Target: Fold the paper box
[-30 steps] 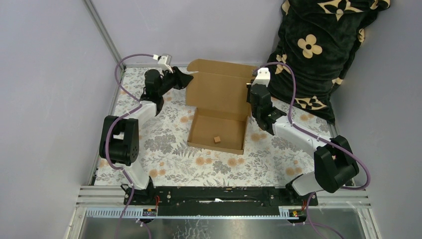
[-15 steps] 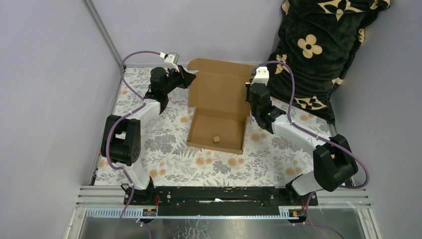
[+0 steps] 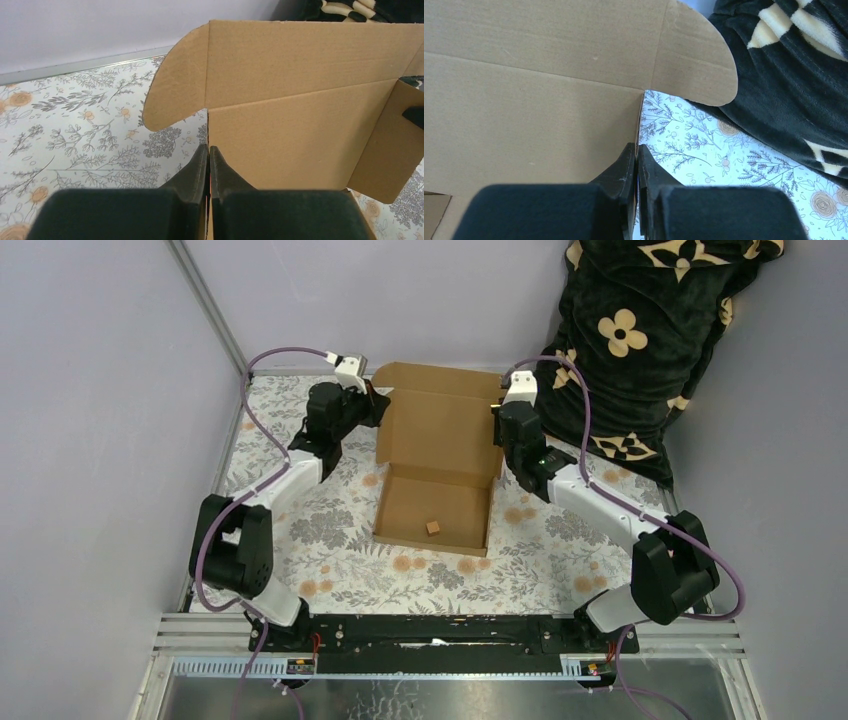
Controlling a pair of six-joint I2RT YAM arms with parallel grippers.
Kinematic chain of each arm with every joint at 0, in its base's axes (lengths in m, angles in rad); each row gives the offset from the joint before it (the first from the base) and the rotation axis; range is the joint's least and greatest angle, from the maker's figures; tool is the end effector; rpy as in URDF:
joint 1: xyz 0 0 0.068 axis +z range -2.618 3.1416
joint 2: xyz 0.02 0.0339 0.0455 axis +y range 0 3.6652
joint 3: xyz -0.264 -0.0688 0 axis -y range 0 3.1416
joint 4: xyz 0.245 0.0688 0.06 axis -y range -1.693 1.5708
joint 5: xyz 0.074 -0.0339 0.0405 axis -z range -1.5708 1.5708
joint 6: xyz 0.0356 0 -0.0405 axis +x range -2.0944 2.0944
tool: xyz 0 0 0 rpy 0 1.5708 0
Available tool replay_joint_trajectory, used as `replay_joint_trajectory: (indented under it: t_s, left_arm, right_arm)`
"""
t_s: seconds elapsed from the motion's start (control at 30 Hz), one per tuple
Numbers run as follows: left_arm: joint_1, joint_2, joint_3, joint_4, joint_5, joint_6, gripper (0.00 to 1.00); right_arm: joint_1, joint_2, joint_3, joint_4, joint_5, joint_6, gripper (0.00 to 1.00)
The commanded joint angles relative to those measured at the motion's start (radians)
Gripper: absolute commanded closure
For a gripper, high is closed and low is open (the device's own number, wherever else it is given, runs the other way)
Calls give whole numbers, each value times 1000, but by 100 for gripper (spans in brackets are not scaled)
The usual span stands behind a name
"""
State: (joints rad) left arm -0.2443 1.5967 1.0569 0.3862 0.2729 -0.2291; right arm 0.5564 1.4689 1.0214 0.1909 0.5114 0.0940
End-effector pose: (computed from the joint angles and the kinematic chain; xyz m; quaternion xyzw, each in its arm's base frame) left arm 0.3614 -0.1000 0.2864 0.0942 0.7515 -0.2516 0.6025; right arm 0.2993 0.1656 0.2975 -0.0252 0.7810 -0.0009 0.6240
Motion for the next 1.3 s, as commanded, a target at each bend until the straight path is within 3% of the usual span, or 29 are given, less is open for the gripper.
replay_joint_trajectory:
  t_s: [0.0,0.53,1.27]
  left_arm:
    - [-20,-81,-39,12,-95,32,94]
    - [-41,-146,-96,43,-125,30,96]
    - [-41,-136,-103,61,-124,45,98]
  right_arm:
    - [-2,-18,102,-136,-51,13,95]
    - [-106,70,375,-501,-298,103,76]
    - [-174,147,467,-511,-390,105,72]
